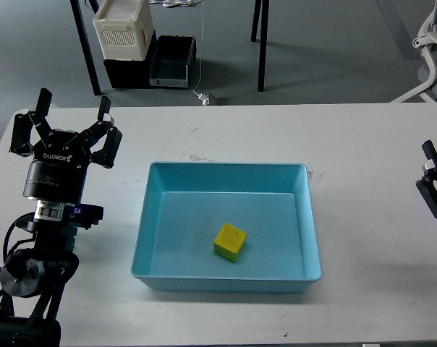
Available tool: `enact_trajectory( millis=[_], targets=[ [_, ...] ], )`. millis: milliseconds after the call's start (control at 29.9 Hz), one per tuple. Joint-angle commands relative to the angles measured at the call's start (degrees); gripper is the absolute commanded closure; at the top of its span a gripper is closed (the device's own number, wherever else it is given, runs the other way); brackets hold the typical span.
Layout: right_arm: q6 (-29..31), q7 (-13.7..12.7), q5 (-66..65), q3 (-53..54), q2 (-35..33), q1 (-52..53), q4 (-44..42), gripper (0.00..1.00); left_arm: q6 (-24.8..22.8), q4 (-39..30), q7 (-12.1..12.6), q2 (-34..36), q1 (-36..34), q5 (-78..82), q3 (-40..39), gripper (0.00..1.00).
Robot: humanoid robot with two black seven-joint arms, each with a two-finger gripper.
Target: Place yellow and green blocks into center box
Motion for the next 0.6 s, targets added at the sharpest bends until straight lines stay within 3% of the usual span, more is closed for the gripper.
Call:
enact_trajectory(
  millis=[0,234,568],
  targets=[
    [0.4,0.0,0.1,-1.2,0.1,-2.4,0.2,0.0,0.0,0.0,0.0,0.0,-0.1,0.1,0.3,0.0],
    [5.1,0.0,0.0,-3.7,0.1,-3.9,0.0,0.0,0.0,0.4,0.1,0.0,0.0,-0.2,0.7,0.0],
    [5.2,0.0,0.0,-7.4,0.1,-3.9,-2.2,0.0,0.0,0.5,0.0,0.0,-0.2,-0.5,0.7,0.0]
  ],
)
